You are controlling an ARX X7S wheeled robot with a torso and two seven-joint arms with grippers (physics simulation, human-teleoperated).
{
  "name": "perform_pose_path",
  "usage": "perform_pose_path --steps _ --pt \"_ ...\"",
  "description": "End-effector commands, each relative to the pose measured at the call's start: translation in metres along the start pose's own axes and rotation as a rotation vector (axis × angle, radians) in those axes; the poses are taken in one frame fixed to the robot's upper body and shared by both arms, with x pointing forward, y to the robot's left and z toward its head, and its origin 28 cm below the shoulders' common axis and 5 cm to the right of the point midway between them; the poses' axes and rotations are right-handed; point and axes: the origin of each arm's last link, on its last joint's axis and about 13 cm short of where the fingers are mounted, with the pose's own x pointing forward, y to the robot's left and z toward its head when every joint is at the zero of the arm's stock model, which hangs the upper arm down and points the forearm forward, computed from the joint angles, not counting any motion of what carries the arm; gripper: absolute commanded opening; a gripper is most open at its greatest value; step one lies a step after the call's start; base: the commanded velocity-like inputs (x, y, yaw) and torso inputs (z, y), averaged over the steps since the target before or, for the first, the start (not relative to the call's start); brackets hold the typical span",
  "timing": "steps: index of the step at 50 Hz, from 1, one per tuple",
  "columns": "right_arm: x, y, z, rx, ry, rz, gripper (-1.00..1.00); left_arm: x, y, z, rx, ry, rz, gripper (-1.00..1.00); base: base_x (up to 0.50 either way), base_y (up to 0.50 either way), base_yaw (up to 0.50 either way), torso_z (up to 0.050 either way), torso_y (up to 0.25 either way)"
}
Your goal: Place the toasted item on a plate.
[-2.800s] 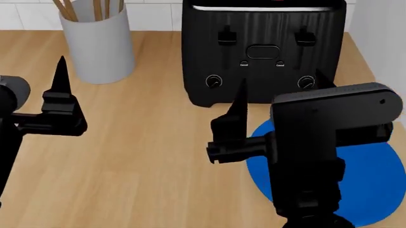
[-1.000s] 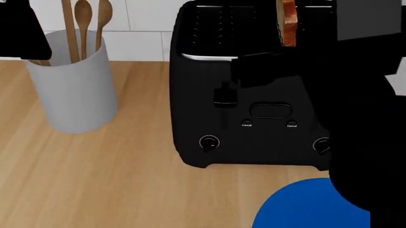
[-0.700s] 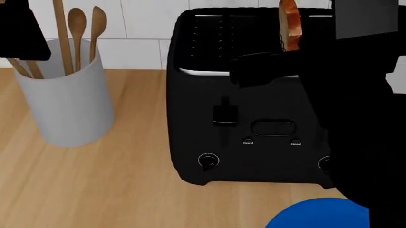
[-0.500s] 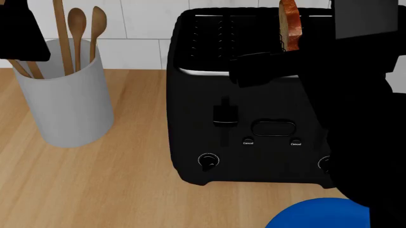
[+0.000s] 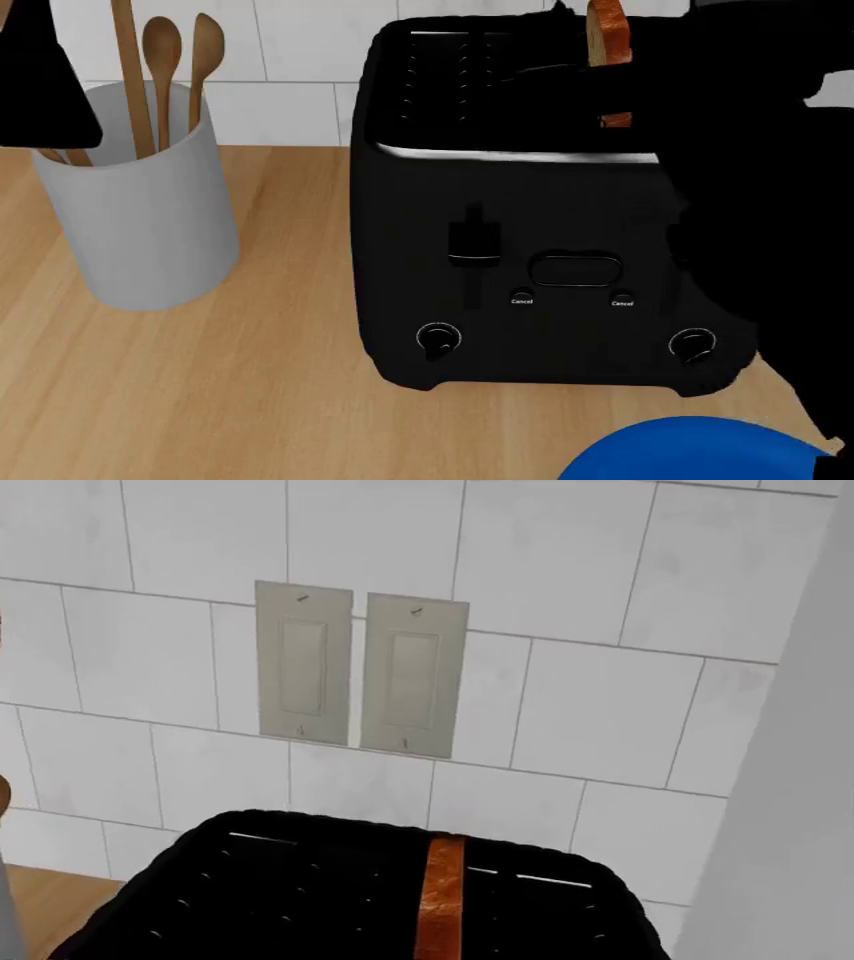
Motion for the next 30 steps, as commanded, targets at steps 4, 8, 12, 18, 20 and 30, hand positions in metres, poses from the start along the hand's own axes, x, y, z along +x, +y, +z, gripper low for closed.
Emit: perform_pose_path --steps 4,8,12,18,20,30 --pt "0.033 -0.008 -0.011 0.0 0.108 -0.01 1.0 -0.003 0.001 -0.002 0.001 0.0 -0.006 1.0 0.0 0.0 0.0 0.0 0.0" --pt "0.041 -0.007 -0.011 0.003 0.117 0.009 1.0 -0.004 0.0 -0.001 0.001 -0.002 -0.009 1.0 0.0 0.0 0.0 0.0 0.0" --pt "0.048 -0.005 -0.016 -0.001 0.132 0.02 1.0 -0.003 0.002 -0.002 -0.003 0.002 -0.002 1.0 0.0 0.0 0.0 0.0 0.0" --pt "0.06 -0.006 -0.021 -0.001 0.158 0.015 1.0 -0.004 0.002 -0.002 -0.002 0.004 -0.003 1.0 0.0 0.0 0.0 0.0 0.0" --pt "0.065 -0.008 -0.024 -0.003 0.171 0.006 1.0 -0.004 0.002 -0.003 -0.002 0.005 -0.003 1.0 0.0 0.0 0.0 0.0 0.0" --pt "0.074 -0.01 -0.03 -0.005 0.191 -0.01 1.0 -0.005 0.003 -0.005 -0.003 0.007 -0.002 1.0 0.0 0.0 0.0 0.0 0.0"
